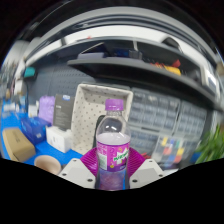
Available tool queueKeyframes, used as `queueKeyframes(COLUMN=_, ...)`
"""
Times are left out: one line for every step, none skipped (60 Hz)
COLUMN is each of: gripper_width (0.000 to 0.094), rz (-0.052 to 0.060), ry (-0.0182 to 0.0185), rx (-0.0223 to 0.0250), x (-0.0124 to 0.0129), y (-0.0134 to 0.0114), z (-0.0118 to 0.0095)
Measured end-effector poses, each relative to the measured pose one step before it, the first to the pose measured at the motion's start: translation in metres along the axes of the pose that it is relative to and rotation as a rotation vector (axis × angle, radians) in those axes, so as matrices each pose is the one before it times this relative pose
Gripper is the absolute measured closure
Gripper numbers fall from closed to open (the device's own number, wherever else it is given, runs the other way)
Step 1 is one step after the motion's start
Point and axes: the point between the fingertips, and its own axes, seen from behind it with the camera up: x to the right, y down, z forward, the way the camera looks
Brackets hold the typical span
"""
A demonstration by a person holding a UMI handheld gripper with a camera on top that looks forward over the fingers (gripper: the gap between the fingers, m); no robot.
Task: Pour water
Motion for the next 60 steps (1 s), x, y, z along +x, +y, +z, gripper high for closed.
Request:
queueKeyframes(gripper_width=0.0592, rz=0.0449, ry=-0.02431, rx=-0.00296, x=0.00090, y=0.00468, z=0.00178)
queueKeyframes(gripper_width=0.0595, rz=0.0408, ry=-0.02135, rx=-0.00596, x=-0.00047, y=0.00521, z=0.00107)
queueKeyframes(gripper_width=0.0594, rz=0.0349, ry=-0.01463, rx=-0.00778, x=-0.00021, y=0.00432, z=0.00090)
queueKeyframes(gripper_width=0.0594, rz=0.0319, ry=-0.01194, rx=-0.00624, x=-0.00012, y=0.00433, z=0.00093)
queueKeyframes(gripper_width=0.0595, rz=0.0263, ry=-0.00909, rx=-0.00395, x=0.00037, y=0.00400, z=0.00073)
queueKeyframes(gripper_width=0.0594, rz=0.0218, ry=-0.00698, rx=-0.00247, x=0.00015, y=0.00398, z=0.00083)
queueKeyframes(gripper_width=0.0594, rz=0.0167, ry=-0.00591, rx=-0.00078, x=0.00006, y=0.00361, z=0.00061)
queueKeyframes(gripper_width=0.0594, rz=0.0128, ry=0.01857, rx=0.00186, x=-0.00709, y=0.00257, z=-0.00081)
queueKeyframes(gripper_width=0.0594, rz=0.0043, ry=-0.01385, rx=0.00161, x=0.00386, y=0.00350, z=0.00169)
queueKeyframes(gripper_width=0.0596, rz=0.0006, ry=-0.00245, rx=0.00047, x=0.00094, y=0.00269, z=0.00083)
queueKeyframes(gripper_width=0.0595, rz=-0.0027, ry=-0.00058, rx=0.00193, x=0.00094, y=0.00253, z=0.00063)
queueKeyframes(gripper_width=0.0596, rz=-0.0056, ry=0.00112, rx=0.00216, x=0.00069, y=0.00248, z=0.00041)
queueKeyframes(gripper_width=0.0595, rz=-0.0074, ry=0.00195, rx=0.00174, x=0.00074, y=0.00254, z=0.00050)
queueKeyframes(gripper_width=0.0596, rz=-0.0102, ry=0.00167, rx=-0.00031, x=0.00013, y=0.00304, z=0.00056)
queueKeyframes(gripper_width=0.0596, rz=-0.0121, ry=0.00068, rx=-0.00161, x=-0.00016, y=0.00327, z=0.00057)
queueKeyframes(gripper_width=0.0596, rz=-0.0102, ry=0.00138, rx=-0.00105, x=-0.00007, y=0.00327, z=0.00054)
queueKeyframes(gripper_width=0.0594, rz=-0.0085, ry=0.00197, rx=-0.00179, x=-0.00011, y=0.00337, z=0.00036)
queueKeyframes(gripper_width=0.0573, rz=-0.0047, ry=0.00136, rx=-0.00545, x=0.00003, y=0.00402, z=-0.00009)
queueKeyframes(gripper_width=0.0583, rz=-0.0046, ry=0.00366, rx=0.02626, x=-0.00233, y=-0.00262, z=0.00022)
queueKeyframes(gripper_width=0.0582, rz=-0.0035, ry=-0.00336, rx=0.00525, x=-0.00047, y=-0.00009, z=0.00088)
queueKeyframes(gripper_width=0.0582, rz=-0.0004, ry=-0.00052, rx=-0.00283, x=0.00017, y=0.00038, z=-0.00332)
queueKeyframes(gripper_width=0.0584, rz=0.0017, ry=-0.00072, rx=0.00619, x=0.00059, y=-0.00141, z=-0.00013)
queueKeyframes(gripper_width=0.0584, rz=0.0045, ry=0.00042, rx=-0.00367, x=0.00038, y=0.00123, z=-0.00019)
queueKeyframes(gripper_width=0.0585, rz=0.0041, ry=-0.00003, rx=0.00166, x=0.00053, y=-0.00039, z=-0.00051)
queueKeyframes(gripper_width=0.0585, rz=0.0033, ry=0.00040, rx=0.00072, x=0.00065, y=0.00010, z=-0.00053)
queueKeyframes(gripper_width=0.0585, rz=0.0036, ry=-0.00013, rx=0.00109, x=0.00064, y=0.00015, z=-0.00042)
queueKeyframes(gripper_width=0.0584, rz=0.0029, ry=-0.00081, rx=0.00214, x=0.00038, y=-0.00036, z=-0.00031)
queueKeyframes(gripper_width=0.0573, rz=0.0033, ry=-0.00057, rx=0.00005, x=0.00043, y=0.00009, z=-0.00027)
queueKeyframes(gripper_width=0.0571, rz=0.0014, ry=0.00253, rx=0.00315, x=-0.00066, y=0.00024, z=0.00189)
queueKeyframes(gripper_width=0.0561, rz=0.0006, ry=-0.00098, rx=-0.00074, x=0.00032, y=-0.00028, z=-0.00113)
queueKeyframes(gripper_width=0.0554, rz=0.0003, ry=-0.00111, rx=0.00019, x=0.00024, y=-0.00017, z=-0.00089)
queueKeyframes(gripper_width=0.0534, rz=-0.0006, ry=-0.00083, rx=-0.00009, x=0.00005, y=-0.00013, z=-0.00052)
queueKeyframes(gripper_width=0.0522, rz=-0.0003, ry=0.00029, rx=0.00020, x=0.00013, y=-0.00025, z=-0.00027)
queueKeyframes(gripper_width=0.0506, rz=-0.0005, ry=0.00060, rx=0.00007, x=-0.00001, y=-0.00010, z=-0.00008)
queueKeyframes(gripper_width=0.0492, rz=-0.0006, ry=0.00048, rx=-0.00037, x=-0.00014, y=0.00005, z=0.00014)
queueKeyframes(gripper_width=0.0479, rz=-0.0006, ry=0.00036, rx=-0.00033, x=-0.00019, y=-0.00012, z=0.00022)
queueKeyframes(gripper_width=0.0470, rz=-0.0010, ry=0.00030, rx=-0.00131, x=-0.00014, y=-0.00011, z=0.00011)
queueKeyframes(gripper_width=0.0466, rz=-0.0007, ry=0.00059, rx=-0.00083, x=-0.00015, y=-0.00024, z=0.00023)
queueKeyframes(gripper_width=0.0456, rz=-0.0006, ry=0.00036, rx=-0.00121, x=-0.00026, y=0.00024, z=0.00014)
queueKeyframes(gripper_width=0.0448, rz=-0.0006, ry=0.00026, rx=-0.00117, x=-0.00028, y=0.00015, z=0.00004)
queueKeyframes(gripper_width=0.0440, rz=0.0006, ry=0.00027, rx=-0.00202, x=-0.00011, y=0.00023, z=-0.00012)
queueKeyframes(gripper_width=0.0416, rz=0.0017, ry=-0.00045, rx=-0.00262, x=-0.00025, y=0.00041, z=-0.00032)
queueKeyframes(gripper_width=0.0349, rz=0.0036, ry=0.00263, rx=-0.00417, x=0.00052, y=0.00064, z=-0.00065)
queueKeyframes(gripper_width=0.0293, rz=0.0047, ry=0.00403, rx=-0.00548, x=0.00054, y=0.00075, z=-0.00092)
queueKeyframes(gripper_width=0.0261, rz=0.0061, ry=0.00612, rx=-0.00611, x=0.00081, y=0.00098, z=-0.00102)
queueKeyframes(gripper_width=0.0275, rz=0.0050, ry=0.00534, rx=-0.00683, x=0.00065, y=0.00103, z=-0.00158)
queueKeyframes(gripper_width=0.0230, rz=0.0036, ry=0.00157, rx=-0.00595, x=-0.00057, y=0.00109, z=-0.00167)
queueKeyframes(gripper_width=0.0185, rz=0.0033, ry=0.00158, rx=-0.00510, x=-0.00052, y=0.00098, z=-0.00179)
queueKeyframes(gripper_width=0.0141, rz=0.0027, ry=0.00044, rx=-0.00472, x=-0.00054, y=0.00078, z=-0.00216)
queueKeyframes(gripper_width=0.0096, rz=0.0029, ry=0.00116, rx=-0.00309, x=-0.00013, y=0.00080, z=-0.00246)
queueKeyframes(gripper_width=0.0096, rz=0.0020, ry=-0.00131, rx=-0.00034, x=0.00015, y=0.00127, z=-0.00132)
queueKeyframes(gripper_width=0.0093, rz=0.0021, ry=-0.00072, rx=0.00049, x=-0.00072, y=0.00029, z=-0.00332)
queueKeyframes(gripper_width=0.0093, rz=0.0021, ry=-0.00084, rx=0.00107, x=-0.00084, y=0.00026, z=-0.00355)
queueKeyframes(gripper_width=0.0092, rz=0.0018, ry=-0.00056, rx=0.00124, x=-0.00115, y=0.00049, z=-0.00409)
queueKeyframes(gripper_width=0.0095, rz=0.0020, ry=-0.00049, rx=0.00200, x=-0.00140, y=0.00033, z=-0.00438)
queueKeyframes(gripper_width=0.0096, rz=0.0015, ry=-0.00032, rx=0.00324, x=-0.00147, y=0.00006, z=-0.00479)
queueKeyframes(gripper_width=0.0098, rz=0.0015, ry=0.00005, rx=0.00312, x=-0.00133, y=0.00024, z=-0.00483)
queueKeyframes(gripper_width=0.0098, rz=0.0011, ry=0.00020, rx=0.00251, x=-0.00141, y=0.00050, z=-0.00499)
queueKeyframes(gripper_width=0.0096, rz=0.0012, ry=0.00120, rx=-0.00037, x=-0.00227, y=0.00063, z=-0.00696)
queueKeyframes(gripper_width=0.0096, rz=0.0007, ry=0.00058, rx=0.00068, x=-0.00122, y=0.00049, z=-0.00474)
